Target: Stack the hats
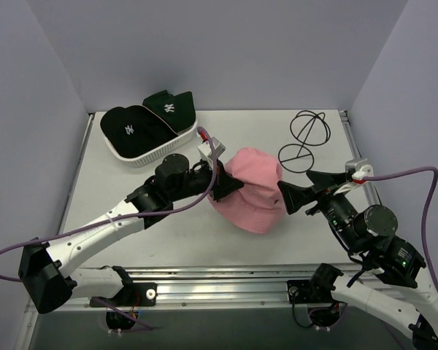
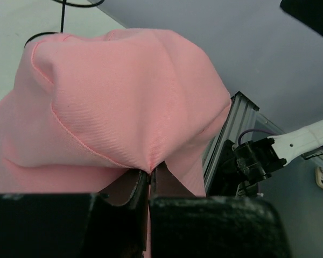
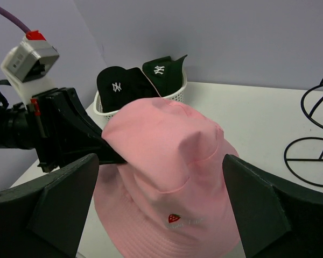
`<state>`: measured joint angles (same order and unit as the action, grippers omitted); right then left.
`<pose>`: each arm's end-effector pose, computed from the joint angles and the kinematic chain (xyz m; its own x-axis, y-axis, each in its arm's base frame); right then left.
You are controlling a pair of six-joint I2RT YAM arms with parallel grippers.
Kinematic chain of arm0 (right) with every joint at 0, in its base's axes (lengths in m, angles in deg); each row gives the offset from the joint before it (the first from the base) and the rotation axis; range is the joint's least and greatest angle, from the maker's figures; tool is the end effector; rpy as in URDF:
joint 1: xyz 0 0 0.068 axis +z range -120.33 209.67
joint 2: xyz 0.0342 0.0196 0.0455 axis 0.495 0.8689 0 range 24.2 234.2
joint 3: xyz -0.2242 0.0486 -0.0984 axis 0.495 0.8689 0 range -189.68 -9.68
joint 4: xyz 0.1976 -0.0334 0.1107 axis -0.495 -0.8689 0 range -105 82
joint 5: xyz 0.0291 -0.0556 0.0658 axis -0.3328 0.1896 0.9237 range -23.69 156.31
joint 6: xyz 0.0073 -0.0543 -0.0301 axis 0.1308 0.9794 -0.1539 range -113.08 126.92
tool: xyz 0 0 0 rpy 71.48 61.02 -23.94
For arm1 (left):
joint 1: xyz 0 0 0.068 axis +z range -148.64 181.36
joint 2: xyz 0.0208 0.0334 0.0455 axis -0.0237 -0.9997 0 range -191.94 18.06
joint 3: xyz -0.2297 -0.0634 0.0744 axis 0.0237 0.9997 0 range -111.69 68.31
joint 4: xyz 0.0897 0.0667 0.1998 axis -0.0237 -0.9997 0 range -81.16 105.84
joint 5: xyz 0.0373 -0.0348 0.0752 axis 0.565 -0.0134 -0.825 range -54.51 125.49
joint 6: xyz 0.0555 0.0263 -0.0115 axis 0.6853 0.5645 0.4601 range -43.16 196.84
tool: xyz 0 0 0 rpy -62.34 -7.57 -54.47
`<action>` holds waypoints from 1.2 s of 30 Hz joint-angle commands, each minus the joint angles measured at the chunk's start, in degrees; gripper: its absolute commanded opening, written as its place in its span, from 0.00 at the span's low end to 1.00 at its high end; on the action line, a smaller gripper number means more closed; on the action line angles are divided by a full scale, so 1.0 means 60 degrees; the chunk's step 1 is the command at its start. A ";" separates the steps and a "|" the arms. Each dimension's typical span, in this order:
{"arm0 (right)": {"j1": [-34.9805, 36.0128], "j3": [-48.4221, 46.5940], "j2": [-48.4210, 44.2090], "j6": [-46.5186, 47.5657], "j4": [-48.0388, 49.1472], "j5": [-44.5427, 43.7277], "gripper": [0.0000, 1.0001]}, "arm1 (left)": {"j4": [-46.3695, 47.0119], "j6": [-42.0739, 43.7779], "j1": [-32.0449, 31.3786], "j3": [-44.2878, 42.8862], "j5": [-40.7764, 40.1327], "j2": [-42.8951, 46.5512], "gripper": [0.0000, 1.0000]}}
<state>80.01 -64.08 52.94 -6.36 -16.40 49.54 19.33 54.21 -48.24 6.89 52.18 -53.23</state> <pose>0.0660 0.0583 0.4093 0.0555 0.4114 -0.9098 -0.5897 0.7488 0.3026 0.1703 -0.2213 0.3507 -0.4184 -0.0772 -0.9050 0.8163 0.4049 -0.4119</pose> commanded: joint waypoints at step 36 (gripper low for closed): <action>-0.0979 -0.0208 0.4937 -0.0248 0.1063 -0.0061 0.82 | 0.0621 0.0653 -0.0126 0.2460 -0.3409 0.1831 0.61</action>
<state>74.29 -63.75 81.48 -8.20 -13.02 47.46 23.33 57.84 -48.81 20.94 36.35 -44.09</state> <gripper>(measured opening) 0.822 0.604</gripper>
